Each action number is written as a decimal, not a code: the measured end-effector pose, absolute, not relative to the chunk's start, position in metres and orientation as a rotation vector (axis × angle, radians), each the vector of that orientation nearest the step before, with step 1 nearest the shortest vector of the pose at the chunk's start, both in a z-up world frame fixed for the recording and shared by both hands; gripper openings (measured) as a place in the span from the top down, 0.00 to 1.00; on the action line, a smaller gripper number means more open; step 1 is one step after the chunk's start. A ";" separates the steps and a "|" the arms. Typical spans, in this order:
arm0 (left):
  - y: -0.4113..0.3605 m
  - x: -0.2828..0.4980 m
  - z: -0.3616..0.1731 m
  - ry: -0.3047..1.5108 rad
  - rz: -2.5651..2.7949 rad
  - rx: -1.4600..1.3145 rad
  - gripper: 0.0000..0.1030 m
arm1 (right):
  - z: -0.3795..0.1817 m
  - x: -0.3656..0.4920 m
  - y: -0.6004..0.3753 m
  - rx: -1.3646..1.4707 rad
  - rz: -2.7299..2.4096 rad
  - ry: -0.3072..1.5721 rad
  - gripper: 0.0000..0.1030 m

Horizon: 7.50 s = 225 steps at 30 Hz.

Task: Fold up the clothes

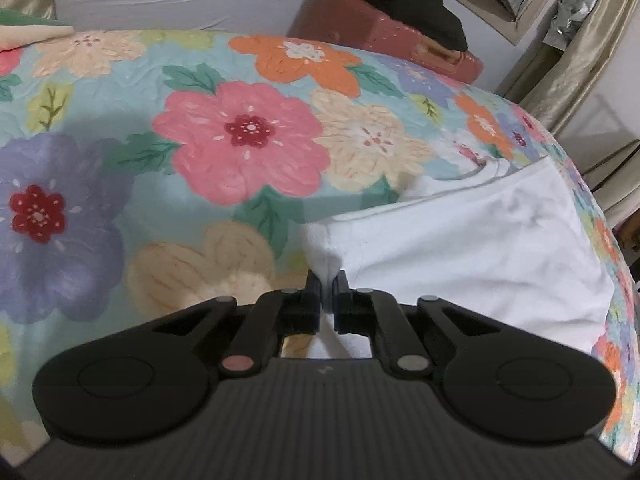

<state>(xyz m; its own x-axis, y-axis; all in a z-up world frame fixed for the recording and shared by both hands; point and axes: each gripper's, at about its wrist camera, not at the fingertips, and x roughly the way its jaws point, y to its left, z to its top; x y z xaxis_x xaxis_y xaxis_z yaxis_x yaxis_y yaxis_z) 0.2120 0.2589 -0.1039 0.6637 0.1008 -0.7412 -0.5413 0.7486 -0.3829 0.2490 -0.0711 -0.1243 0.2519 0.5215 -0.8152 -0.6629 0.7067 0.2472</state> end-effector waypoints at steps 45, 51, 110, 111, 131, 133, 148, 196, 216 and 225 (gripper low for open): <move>0.256 0.218 -0.090 0.896 0.380 -0.380 0.65 | -0.075 0.190 -0.080 -0.260 0.784 0.980 0.95; 0.259 0.224 -0.110 0.970 0.357 -0.429 0.63 | -0.120 0.191 -0.076 -0.305 0.753 1.060 0.95; 0.224 0.325 -0.092 0.700 0.150 -0.287 0.31 | -0.070 0.610 0.071 -0.352 0.505 0.851 0.27; 0.225 0.324 -0.092 0.703 0.149 -0.282 0.31 | -0.078 0.612 0.073 -0.400 0.472 0.849 0.27; 0.217 0.322 -0.104 0.736 0.184 -0.236 0.30 | -0.104 0.541 -0.008 -0.288 0.611 0.861 0.87; 0.218 0.319 -0.102 0.724 0.200 -0.229 0.30 | -0.091 0.545 -0.002 -0.329 0.627 0.780 0.89; 0.233 0.319 -0.112 0.789 0.278 -0.204 0.29 | -0.048 0.610 -0.022 -0.048 0.533 0.659 0.39; 0.253 0.202 -0.105 0.936 0.315 -0.476 0.91 | -0.123 0.238 -0.156 0.341 0.605 1.153 0.37; 0.218 0.178 -0.118 0.914 0.265 -0.966 0.36 | -0.095 0.224 -0.124 0.274 0.719 0.811 0.92; 0.207 0.123 -0.144 0.780 0.307 -1.367 0.34 | -0.075 0.225 -0.138 0.308 0.670 0.829 0.92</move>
